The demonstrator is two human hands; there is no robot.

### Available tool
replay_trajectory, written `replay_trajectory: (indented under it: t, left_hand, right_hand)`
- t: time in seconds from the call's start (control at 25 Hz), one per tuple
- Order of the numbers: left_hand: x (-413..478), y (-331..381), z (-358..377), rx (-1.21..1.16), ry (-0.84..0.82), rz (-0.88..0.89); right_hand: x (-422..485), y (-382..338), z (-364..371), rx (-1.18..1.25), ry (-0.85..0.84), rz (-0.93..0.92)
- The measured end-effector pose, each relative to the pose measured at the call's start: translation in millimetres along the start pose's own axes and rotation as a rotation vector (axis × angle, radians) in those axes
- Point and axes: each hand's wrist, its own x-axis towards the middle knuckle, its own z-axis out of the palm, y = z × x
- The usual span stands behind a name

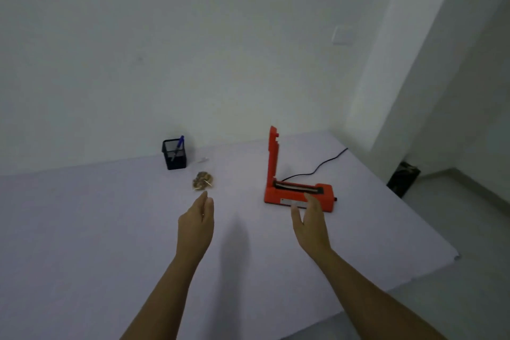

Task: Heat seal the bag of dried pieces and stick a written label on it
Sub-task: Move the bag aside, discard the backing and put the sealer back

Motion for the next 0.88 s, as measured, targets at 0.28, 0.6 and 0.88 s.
replay_trajectory:
  t: [0.28,0.6,0.88]
  left_hand:
    - [97.3,26.7,133.3,-0.436,-0.159,-0.343]
    - [156.4,11.2,198.2,-0.485,-0.291,-0.54]
    - [175.1,15.1,228.0,-0.408,-0.534,-0.709]
  right_hand:
    - [115.5,119.7,-35.4,-0.066,-0.044,0.337]
    - [127.5,160.9,-11.6,0.057,-0.164,0.354]
    - [123.1,159.5,-12.7,0.155,-0.18,0.437]
